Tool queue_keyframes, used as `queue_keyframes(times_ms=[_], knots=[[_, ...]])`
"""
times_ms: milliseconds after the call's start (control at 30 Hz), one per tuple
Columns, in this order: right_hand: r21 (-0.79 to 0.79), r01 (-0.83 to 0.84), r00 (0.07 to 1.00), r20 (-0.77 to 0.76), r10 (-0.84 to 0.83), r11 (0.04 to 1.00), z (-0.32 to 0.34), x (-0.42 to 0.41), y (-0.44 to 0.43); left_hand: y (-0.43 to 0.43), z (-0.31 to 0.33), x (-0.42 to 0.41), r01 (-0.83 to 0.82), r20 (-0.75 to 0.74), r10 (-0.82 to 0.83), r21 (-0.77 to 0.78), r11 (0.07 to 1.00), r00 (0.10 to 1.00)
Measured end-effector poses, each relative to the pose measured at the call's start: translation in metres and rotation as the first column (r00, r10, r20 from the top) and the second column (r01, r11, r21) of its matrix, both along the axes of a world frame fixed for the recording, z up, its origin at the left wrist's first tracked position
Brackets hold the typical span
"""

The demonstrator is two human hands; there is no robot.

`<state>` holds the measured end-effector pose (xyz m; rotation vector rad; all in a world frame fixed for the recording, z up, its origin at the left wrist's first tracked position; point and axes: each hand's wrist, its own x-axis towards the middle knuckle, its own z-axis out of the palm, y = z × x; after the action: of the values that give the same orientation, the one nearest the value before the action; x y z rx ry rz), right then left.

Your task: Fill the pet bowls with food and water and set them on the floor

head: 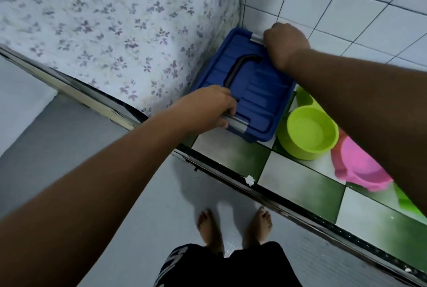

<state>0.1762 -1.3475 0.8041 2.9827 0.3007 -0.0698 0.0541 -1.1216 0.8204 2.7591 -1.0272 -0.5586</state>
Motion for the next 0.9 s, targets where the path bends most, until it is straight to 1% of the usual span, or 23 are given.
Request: queue_keyframes(times_ms=[67,133,300,367,467,600,667,733,767,800,833,867,900], knots=[[-0.048,-0.047,0.999,0.001,0.047,0.998,0.001,-0.002,0.005,-0.004,0.000,0.006,0.028,-0.026,-0.027,0.047,0.998,0.999],[-0.067,-0.067,0.998,0.006,0.067,0.996,0.002,-0.004,0.008,-0.005,0.000,0.011,0.054,-0.048,-0.051,0.056,0.997,0.998],[-0.067,-0.058,0.998,0.034,0.060,0.996,0.000,-0.006,0.006,-0.003,0.000,0.015,0.085,-0.097,-0.080,0.041,0.996,0.992],[-0.024,-0.014,1.000,0.028,0.015,1.000,-0.001,-0.004,0.003,-0.002,-0.003,0.011,0.090,-0.087,-0.087,0.036,0.995,0.992],[0.079,0.048,0.999,-0.006,-0.048,0.996,-0.004,0.001,-0.003,0.004,-0.007,0.004,0.101,-0.022,-0.101,0.013,0.995,0.995],[0.217,0.121,0.992,-0.059,-0.111,0.969,-0.009,0.007,-0.011,0.012,-0.018,-0.006,0.170,0.175,-0.156,-0.073,0.983,0.972],[0.303,0.168,0.985,-0.078,-0.151,0.938,-0.010,0.005,-0.014,0.016,-0.026,-0.010,0.191,0.242,-0.166,-0.087,0.978,0.956],[0.406,0.228,0.974,-0.080,-0.214,0.885,-0.012,-0.001,-0.019,0.021,-0.031,-0.012,0.199,0.278,-0.161,-0.114,0.973,0.947],[0.456,0.260,0.965,-0.083,-0.250,0.851,-0.013,-0.006,-0.022,0.024,-0.031,-0.013,0.177,0.269,-0.129,-0.161,0.971,0.954],[0.500,0.287,0.955,-0.084,-0.285,0.817,-0.015,-0.012,-0.025,0.027,-0.029,-0.013,0.115,0.236,-0.058,-0.237,0.965,0.970],[0.540,0.311,0.944,-0.080,-0.320,0.782,-0.018,-0.019,-0.029,0.029,-0.027,-0.012,0.014,0.190,0.055,-0.343,0.939,0.980],[0.573,0.337,0.930,-0.079,-0.359,0.747,-0.020,-0.026,-0.032,0.031,-0.025,-0.012,-0.120,0.133,0.196,-0.440,0.890,0.971],[0.601,0.373,0.910,-0.091,-0.404,0.706,-0.022,-0.033,-0.034,0.033,-0.023,-0.011,-0.263,0.069,0.337,-0.488,0.832,0.939]])
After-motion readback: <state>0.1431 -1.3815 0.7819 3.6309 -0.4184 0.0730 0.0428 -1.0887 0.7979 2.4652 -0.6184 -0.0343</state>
